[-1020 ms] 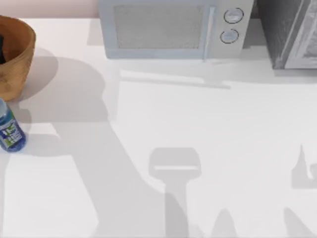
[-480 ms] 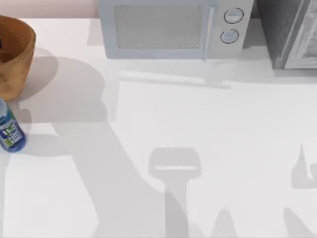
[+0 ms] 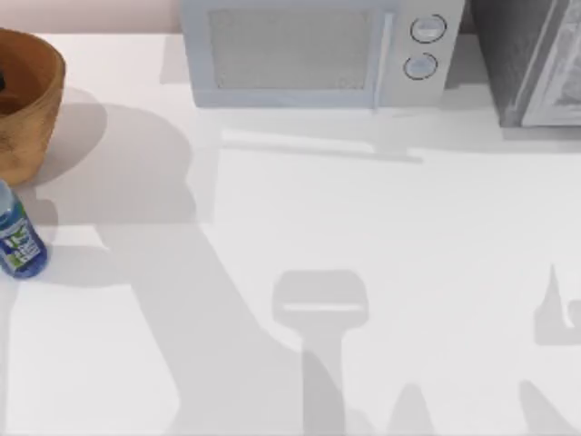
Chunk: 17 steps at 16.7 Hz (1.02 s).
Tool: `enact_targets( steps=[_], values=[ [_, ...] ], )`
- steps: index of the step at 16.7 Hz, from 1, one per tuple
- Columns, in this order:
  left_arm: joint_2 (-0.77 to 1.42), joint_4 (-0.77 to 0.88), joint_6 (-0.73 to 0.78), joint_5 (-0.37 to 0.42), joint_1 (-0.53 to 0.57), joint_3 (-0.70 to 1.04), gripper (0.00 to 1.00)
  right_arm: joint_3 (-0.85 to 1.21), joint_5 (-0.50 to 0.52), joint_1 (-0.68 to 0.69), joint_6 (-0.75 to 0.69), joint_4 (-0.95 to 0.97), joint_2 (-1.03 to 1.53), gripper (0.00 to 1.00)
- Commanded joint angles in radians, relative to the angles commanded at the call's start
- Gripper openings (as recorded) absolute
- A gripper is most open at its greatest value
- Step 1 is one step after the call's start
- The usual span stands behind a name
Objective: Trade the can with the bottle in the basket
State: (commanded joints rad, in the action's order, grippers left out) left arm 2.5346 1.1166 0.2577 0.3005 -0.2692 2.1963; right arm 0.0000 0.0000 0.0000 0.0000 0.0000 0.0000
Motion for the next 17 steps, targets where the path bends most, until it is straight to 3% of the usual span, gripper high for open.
enact_targets(
  steps=[10, 17],
  values=[
    [-0.13, -0.028, -0.013, -0.008, 0.004, -0.102, 0.0, 0.0, 0.0, 0.0, 0.0, 0.0, 0.0, 1.0],
    [-0.634, -0.294, -0.097, -0.102, 0.05, -0.569, 0.0, 0.0, 0.0, 0.0, 0.0, 0.0, 0.0, 1.0]
  ],
)
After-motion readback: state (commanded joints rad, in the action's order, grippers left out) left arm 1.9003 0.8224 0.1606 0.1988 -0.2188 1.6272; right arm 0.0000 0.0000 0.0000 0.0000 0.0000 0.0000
